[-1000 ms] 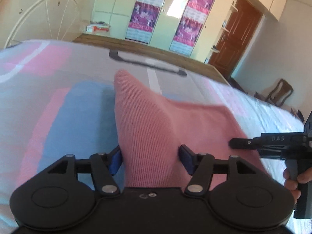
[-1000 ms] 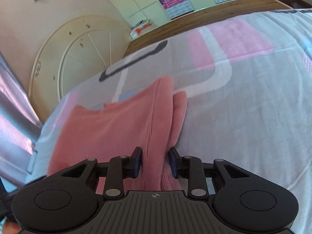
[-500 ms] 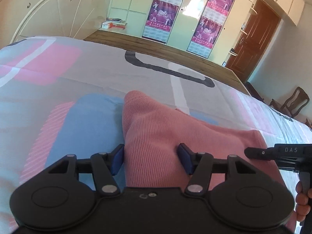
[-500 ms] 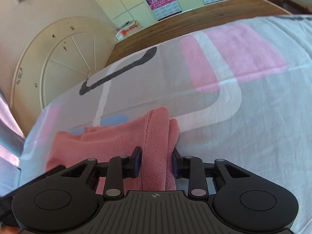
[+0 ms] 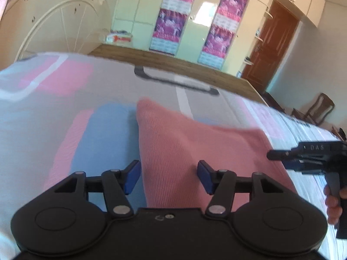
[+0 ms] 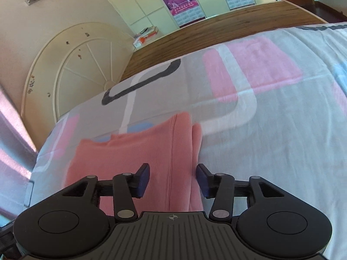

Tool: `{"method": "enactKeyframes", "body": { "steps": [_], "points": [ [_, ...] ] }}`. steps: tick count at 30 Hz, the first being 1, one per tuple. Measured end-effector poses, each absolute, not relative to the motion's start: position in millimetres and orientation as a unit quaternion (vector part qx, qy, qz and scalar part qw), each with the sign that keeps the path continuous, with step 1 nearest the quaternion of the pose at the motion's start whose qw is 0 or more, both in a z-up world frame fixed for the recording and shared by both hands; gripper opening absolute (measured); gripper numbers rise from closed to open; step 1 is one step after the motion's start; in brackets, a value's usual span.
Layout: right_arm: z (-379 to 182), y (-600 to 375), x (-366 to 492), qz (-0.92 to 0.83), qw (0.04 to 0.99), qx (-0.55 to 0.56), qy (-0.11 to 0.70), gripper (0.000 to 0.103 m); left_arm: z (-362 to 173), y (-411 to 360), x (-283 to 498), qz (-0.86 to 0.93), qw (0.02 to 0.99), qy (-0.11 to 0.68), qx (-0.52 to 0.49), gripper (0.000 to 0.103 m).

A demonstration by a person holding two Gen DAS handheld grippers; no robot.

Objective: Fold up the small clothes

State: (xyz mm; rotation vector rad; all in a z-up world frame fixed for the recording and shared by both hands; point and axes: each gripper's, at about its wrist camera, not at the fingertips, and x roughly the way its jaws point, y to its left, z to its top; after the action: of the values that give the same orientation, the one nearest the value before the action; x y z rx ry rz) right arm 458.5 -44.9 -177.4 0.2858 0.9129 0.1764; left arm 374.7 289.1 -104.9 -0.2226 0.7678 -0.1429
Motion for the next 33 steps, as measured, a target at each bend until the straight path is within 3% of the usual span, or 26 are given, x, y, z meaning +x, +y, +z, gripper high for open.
{"method": "enactKeyframes", "body": {
  "steps": [7,9,12,15,17,33],
  "points": [
    [-194,-40,411,0.083,0.873,0.095,0.471,0.047,-128,286,350,-0.070,0.900,0.406,-0.139,0.056],
    [-200,-41,400,0.078,0.874,0.087,0.472,0.037,-128,284,349,-0.069,0.900,0.407,-0.142,0.054],
    [-198,-45,390,0.069,0.876,0.099,0.467,0.034,-123,281,343,-0.067,0.900,0.407,-0.139,0.054],
    [-195,-48,377,0.060,0.879,0.097,0.463,0.035,-124,278,331,-0.069,0.902,0.407,-0.125,0.054],
    [-201,-50,373,0.052,0.879,0.101,0.463,0.042,-128,277,330,-0.066,0.901,0.411,-0.124,0.054],
    [-193,-45,347,0.026,0.882,0.090,0.463,0.043,-123,266,326,-0.055,0.898,0.426,-0.099,0.061]
  ]
}}
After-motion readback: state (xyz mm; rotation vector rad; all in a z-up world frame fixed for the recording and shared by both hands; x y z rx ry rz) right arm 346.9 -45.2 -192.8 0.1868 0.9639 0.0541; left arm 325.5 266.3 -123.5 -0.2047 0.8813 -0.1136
